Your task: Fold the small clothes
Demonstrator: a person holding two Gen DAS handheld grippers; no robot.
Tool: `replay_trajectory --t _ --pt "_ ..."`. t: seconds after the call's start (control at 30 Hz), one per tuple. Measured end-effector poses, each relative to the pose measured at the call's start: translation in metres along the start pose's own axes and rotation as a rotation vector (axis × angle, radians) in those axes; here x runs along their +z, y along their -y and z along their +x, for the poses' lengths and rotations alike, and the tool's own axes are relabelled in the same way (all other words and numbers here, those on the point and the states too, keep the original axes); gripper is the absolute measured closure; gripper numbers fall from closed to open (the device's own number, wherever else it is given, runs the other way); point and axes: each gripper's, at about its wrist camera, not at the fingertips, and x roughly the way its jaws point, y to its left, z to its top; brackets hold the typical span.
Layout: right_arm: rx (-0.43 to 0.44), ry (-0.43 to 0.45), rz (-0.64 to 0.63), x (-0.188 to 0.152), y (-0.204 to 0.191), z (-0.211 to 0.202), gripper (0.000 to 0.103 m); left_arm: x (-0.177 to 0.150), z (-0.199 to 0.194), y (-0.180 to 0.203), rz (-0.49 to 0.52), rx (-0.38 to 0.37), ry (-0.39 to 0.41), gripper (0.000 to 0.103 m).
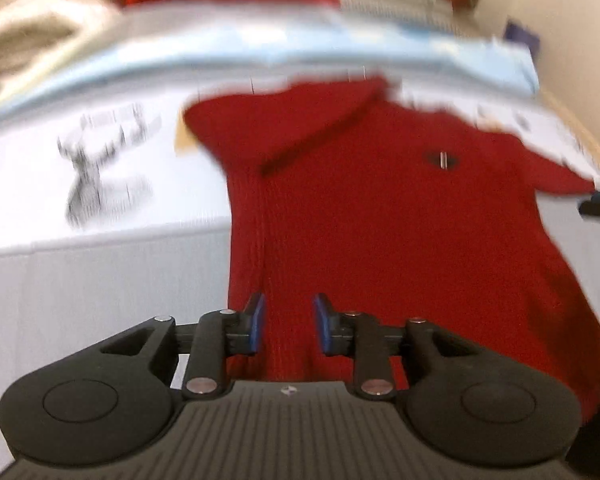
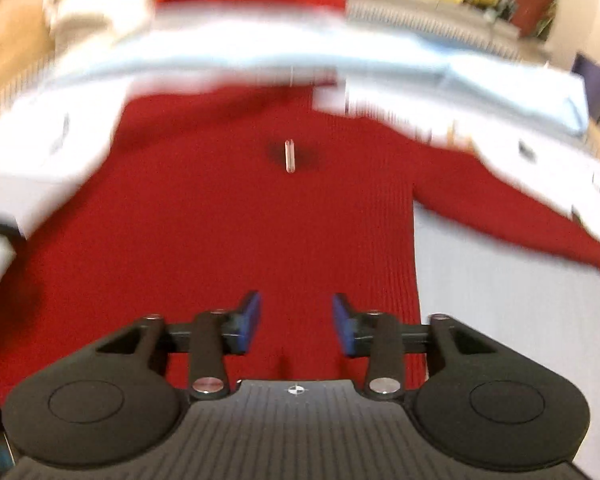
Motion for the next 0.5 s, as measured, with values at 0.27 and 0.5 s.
replay_trajectory --t 0.27,0.5 --pt "0.005 0.183 0.177 0.059 0.008 0.036 0.049 0.015 0.005 0.031 0.005 0.156 0.093 0.071" --pt "0.025 0.043 0.313 0.056 0.041 0.082 0.053 0.067 0.018 0.055 0.105 0.176 0.171 0.101"
